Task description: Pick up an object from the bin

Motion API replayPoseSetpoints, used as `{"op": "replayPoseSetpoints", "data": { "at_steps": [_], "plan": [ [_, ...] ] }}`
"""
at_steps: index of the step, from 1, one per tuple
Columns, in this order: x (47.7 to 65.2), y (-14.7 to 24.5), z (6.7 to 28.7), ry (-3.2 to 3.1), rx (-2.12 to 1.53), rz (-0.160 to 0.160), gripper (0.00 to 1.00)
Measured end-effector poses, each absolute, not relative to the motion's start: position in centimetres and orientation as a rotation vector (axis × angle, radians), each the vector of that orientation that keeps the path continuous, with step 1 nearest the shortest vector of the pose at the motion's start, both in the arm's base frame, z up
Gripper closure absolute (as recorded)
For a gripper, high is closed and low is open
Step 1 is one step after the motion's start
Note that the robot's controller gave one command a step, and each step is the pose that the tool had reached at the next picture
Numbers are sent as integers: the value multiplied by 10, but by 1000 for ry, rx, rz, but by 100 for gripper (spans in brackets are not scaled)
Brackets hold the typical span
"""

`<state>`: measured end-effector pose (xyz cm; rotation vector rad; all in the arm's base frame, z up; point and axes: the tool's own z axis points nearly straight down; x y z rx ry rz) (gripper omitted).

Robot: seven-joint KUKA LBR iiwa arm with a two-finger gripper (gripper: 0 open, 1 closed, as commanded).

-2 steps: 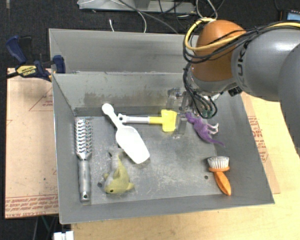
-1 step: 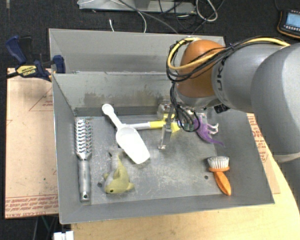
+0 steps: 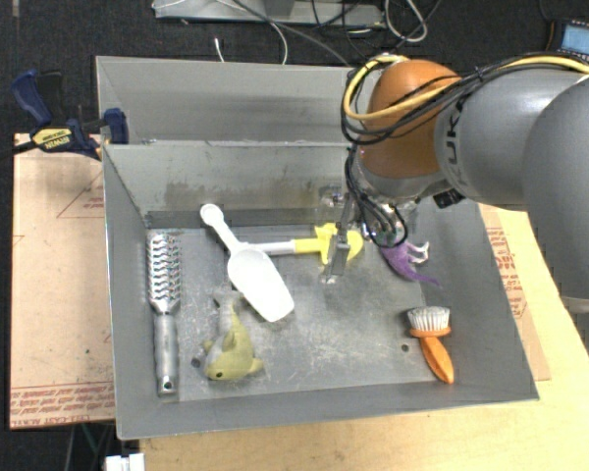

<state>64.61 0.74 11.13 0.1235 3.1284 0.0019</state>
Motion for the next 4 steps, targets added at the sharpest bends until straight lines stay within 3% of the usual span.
{"op": "replayPoseSetpoints", "data": {
  "at_steps": [1, 2, 3, 4],
  "plan": [
    [648, -15, 100, 3129, 214, 4, 0],
    [648, -15, 71, 3116, 284, 7, 0],
    [638, -3, 71, 3119, 238, 7, 100],
    [638, -3, 72, 3119, 238, 7, 100]
  ]
}}
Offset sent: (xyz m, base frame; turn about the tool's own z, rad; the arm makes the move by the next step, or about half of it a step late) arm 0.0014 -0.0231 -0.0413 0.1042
